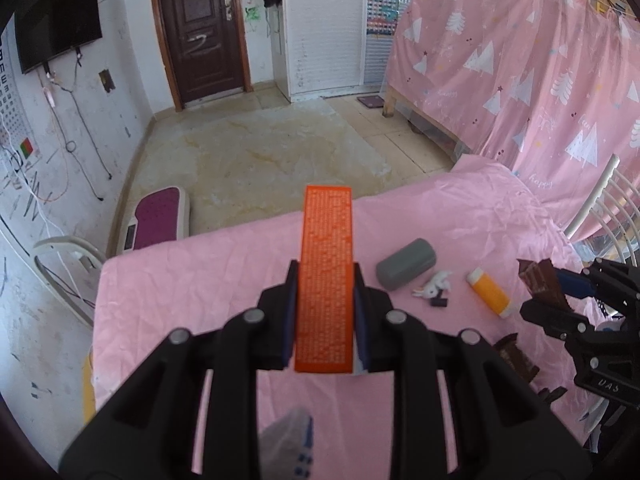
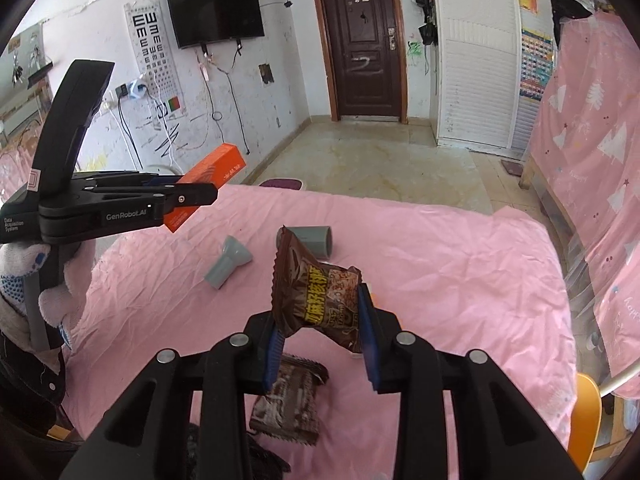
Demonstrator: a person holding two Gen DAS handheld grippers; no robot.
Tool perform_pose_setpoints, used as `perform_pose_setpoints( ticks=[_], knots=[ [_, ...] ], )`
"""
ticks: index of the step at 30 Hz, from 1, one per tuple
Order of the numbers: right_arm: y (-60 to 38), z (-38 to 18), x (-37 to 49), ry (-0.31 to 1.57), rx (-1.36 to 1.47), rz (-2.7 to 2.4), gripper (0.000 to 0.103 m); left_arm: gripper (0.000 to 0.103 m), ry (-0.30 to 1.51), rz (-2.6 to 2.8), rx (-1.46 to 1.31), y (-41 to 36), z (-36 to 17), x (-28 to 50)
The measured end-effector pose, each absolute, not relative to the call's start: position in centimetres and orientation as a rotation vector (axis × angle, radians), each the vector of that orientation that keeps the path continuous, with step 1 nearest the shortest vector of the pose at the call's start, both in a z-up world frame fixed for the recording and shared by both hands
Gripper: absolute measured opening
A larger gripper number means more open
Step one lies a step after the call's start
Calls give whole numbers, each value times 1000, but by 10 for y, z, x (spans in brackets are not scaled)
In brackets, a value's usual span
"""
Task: Collect trash
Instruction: 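Lift the orange box and the brown snack packet off the bed, then carry the orange box and brown packet over to the orange bucket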
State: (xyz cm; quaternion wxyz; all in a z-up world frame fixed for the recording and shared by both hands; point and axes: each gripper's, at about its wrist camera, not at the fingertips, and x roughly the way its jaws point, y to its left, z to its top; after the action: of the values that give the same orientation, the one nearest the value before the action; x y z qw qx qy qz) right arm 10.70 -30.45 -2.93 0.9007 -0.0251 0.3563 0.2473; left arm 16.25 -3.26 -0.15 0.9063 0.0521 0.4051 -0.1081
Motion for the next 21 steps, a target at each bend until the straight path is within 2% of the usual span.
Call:
perform_pose_setpoints(
  ticks=[21],
  knots=[
    [-450,-9,62,622,114,368,23,22,788,-315,269,-166,25,137]
  ],
)
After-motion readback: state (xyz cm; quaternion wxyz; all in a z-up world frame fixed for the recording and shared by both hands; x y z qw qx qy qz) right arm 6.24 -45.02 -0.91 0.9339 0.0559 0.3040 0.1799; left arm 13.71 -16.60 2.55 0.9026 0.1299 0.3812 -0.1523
